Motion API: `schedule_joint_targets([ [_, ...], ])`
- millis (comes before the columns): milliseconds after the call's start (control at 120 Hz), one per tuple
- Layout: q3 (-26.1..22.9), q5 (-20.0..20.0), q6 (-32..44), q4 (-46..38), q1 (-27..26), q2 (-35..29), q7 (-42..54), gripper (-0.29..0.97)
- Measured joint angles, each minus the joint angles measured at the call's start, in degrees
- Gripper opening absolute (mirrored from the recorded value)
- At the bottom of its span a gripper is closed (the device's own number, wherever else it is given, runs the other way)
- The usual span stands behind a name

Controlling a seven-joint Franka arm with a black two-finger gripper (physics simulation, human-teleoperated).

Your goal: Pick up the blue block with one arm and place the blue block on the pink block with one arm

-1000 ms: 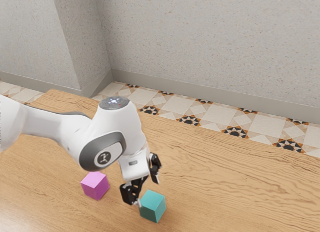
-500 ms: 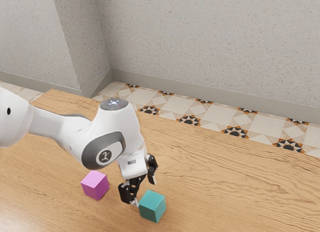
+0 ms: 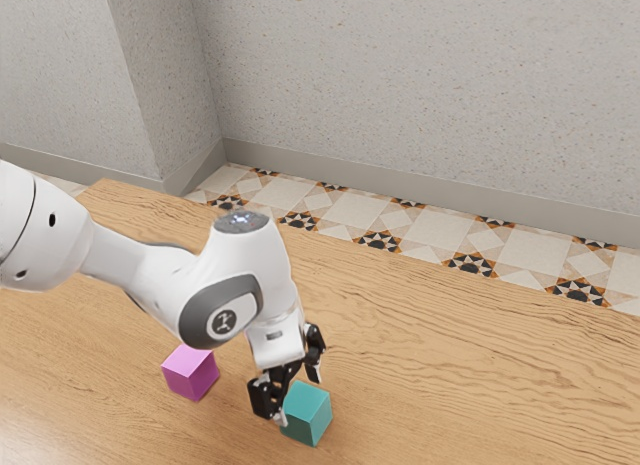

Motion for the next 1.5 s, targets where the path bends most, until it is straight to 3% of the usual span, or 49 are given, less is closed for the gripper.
schedule_joint_targets([
  [608, 0.0, 0.0, 0.75, 0.95, -0.18, 3.77, 0.39, 0.67],
  [900, 0.0, -0.01, 1.57, 0.89, -0.2, 4.07, 0.45, 0.45],
  [1158, 0.0, 0.1, 2.14, 0.86, -0.2, 3.94, 0.41, 0.38],
  [1350, -0.25, 0.21, 2.19, 0.76, -0.15, 2.07, 0.34, 0.37],
  [1500, -0.32, 1.1, 0.25, 0.2, -0.3, -3.78, 0.34, 0.37],
])
